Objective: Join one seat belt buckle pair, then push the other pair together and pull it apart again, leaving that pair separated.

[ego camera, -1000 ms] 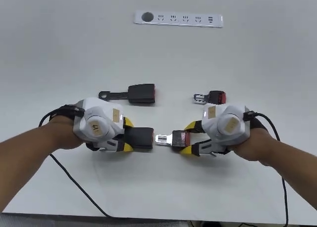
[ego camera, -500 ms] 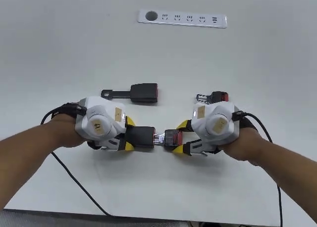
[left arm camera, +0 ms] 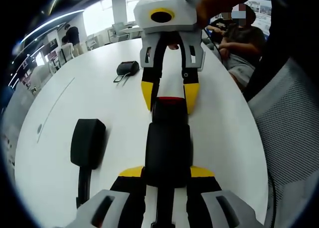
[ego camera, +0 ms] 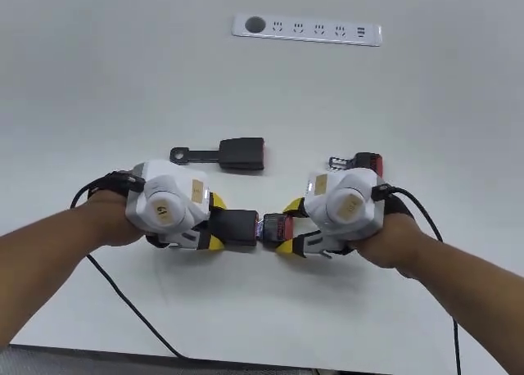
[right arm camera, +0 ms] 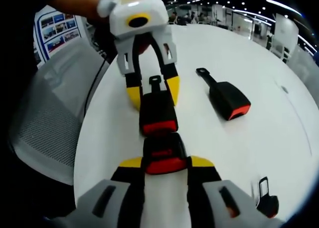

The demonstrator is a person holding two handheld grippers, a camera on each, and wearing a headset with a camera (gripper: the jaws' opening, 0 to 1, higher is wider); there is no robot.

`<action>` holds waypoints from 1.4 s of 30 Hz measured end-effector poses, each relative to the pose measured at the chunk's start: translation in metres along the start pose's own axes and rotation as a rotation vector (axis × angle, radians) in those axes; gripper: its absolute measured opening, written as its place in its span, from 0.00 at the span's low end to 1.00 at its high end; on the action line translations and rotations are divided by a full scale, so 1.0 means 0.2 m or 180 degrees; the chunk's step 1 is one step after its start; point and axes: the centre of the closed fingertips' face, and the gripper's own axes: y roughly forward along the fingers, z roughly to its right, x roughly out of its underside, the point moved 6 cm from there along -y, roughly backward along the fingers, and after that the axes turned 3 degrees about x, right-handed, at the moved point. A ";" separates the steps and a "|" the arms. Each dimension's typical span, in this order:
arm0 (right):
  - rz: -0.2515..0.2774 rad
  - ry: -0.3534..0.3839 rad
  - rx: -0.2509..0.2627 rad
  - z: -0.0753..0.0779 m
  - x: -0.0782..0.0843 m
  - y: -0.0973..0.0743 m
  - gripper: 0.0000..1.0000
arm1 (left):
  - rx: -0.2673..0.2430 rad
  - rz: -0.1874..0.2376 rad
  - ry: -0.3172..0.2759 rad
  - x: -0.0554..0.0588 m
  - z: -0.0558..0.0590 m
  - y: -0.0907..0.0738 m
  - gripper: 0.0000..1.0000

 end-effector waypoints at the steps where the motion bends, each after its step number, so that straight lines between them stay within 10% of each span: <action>1: -0.0004 -0.0006 -0.0005 0.00 0.00 0.00 0.31 | 0.0000 0.0006 -0.0001 0.00 0.00 0.00 0.32; 42: 0.0334 0.0060 0.0059 0.00 0.04 -0.03 0.31 | 0.0031 0.0266 0.0108 0.04 -0.01 -0.01 0.31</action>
